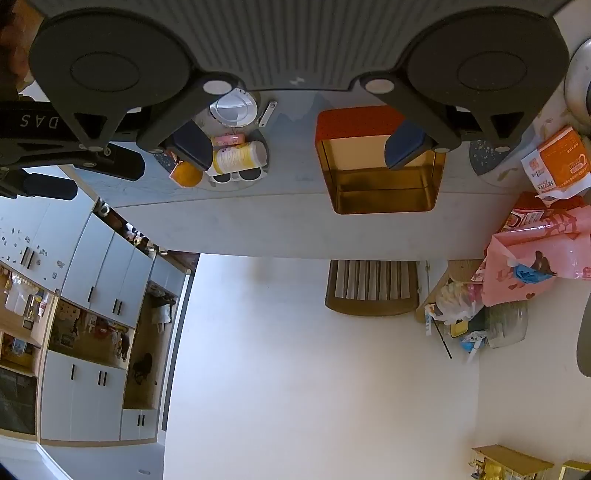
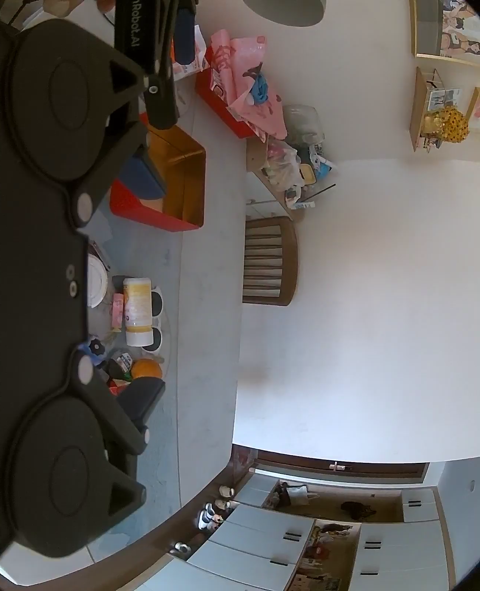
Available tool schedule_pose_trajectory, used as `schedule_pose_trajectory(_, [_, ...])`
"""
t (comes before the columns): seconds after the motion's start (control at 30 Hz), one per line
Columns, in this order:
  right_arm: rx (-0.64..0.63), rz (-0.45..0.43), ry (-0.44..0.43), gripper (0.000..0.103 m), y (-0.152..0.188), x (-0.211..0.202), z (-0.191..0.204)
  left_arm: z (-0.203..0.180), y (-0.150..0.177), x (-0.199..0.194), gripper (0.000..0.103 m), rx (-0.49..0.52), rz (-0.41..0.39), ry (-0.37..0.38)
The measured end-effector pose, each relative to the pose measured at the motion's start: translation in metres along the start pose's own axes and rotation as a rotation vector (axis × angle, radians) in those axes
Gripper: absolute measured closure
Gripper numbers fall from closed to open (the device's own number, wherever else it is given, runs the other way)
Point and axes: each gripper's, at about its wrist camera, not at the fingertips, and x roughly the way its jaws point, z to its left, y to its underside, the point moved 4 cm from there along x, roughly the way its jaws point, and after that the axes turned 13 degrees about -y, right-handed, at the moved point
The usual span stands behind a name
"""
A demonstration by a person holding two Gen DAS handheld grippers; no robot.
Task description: Organize rigid objects
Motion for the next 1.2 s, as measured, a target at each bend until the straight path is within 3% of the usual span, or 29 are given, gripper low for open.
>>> schedule_pose_trajectory(0.93, [0.002, 0.022, 0.024, 0.002, 0.000, 0.002, -0.002, 0.000, -0.002, 0.005, 0.003, 0.013, 0.009, 0.016])
schedule_pose_trajectory(1.2, [0.026, 0.037, 0.024, 0.002, 0.001, 0.007, -0.021, -0.011, -0.004, 0.013, 0.003, 0.022, 0.021, 0.013])
